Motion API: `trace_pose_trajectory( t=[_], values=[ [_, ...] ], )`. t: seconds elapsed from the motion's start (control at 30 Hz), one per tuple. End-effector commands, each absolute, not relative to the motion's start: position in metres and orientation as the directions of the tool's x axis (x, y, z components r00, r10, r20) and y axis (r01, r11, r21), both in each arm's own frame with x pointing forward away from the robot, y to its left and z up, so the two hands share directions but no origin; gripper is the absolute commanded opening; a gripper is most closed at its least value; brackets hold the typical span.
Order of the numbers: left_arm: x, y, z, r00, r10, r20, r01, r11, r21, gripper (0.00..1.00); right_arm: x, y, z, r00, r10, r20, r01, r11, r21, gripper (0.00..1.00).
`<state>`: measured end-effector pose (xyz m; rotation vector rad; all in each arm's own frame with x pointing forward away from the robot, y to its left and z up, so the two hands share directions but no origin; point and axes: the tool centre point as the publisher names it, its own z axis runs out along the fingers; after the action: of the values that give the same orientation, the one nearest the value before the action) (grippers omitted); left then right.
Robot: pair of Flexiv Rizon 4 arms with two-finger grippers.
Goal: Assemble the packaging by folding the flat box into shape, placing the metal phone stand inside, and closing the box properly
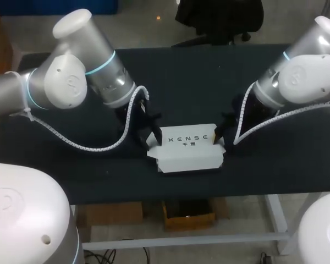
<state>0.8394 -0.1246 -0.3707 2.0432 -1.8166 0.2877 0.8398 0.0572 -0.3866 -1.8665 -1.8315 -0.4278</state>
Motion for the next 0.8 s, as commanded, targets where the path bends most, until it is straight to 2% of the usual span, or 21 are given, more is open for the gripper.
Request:
trace_pose_trajectory(
  t=[0.03,0.8],
  values=[
    [0.8396,-0.1274,-0.3736,0.135,-0.905,0.403,-0.986,-0.081,0.149,0.46,0.8413,0.0594,-0.3877,0.050,0.838,0.544,0.992,0.023,-0.126,0.47],
    [0.8403,-0.1295,-0.3763,0.116,-0.882,0.457,-0.987,-0.053,0.148,0.44,0.8439,0.0582,-0.3930,0.028,0.804,0.594,0.994,0.043,-0.105,0.48]
  ],
)
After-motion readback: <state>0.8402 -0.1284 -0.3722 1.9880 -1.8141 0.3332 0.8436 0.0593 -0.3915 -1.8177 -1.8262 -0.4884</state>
